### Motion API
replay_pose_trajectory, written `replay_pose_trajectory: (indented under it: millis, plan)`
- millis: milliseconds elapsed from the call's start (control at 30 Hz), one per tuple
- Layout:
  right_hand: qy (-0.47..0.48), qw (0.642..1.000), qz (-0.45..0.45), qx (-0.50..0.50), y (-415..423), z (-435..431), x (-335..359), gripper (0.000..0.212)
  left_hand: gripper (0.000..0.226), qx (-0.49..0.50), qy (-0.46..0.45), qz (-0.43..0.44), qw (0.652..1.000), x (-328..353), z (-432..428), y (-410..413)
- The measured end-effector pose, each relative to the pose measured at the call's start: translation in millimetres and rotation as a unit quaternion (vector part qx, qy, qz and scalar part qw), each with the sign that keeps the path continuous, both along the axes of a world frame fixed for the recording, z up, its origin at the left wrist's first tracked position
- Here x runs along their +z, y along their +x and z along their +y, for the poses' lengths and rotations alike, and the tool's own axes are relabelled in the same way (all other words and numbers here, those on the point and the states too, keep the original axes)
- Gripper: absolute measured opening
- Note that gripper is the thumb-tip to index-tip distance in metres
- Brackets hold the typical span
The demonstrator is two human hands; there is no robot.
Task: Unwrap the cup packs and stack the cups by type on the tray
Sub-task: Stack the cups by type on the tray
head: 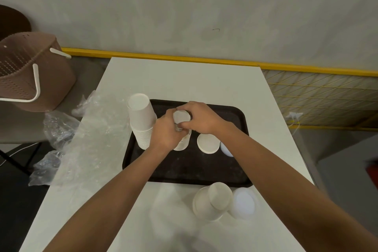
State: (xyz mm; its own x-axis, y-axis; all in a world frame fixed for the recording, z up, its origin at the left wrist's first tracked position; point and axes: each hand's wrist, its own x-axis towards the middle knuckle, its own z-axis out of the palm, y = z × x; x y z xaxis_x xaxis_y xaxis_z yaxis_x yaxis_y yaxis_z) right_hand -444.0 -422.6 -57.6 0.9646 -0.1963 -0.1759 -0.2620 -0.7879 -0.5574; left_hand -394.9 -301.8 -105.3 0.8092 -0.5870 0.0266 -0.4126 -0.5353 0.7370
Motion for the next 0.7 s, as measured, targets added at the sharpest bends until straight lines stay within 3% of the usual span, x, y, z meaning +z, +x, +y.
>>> replay_pose_trajectory:
  millis: [400, 700]
  plan:
    - [-0.004, 1.0, 0.001, -0.025, -7.0, 6.3, -6.4, 0.056, 0.074, 0.001, -0.003, 0.0, 1.0, -3.2, 5.3, -5.5]
    - [0.025, 0.984, -0.115, -0.135, -35.4, 6.3, 9.9, 0.046, 0.071, -0.035, -0.063, -0.085, 0.994, 24.4, 28.5, -25.2]
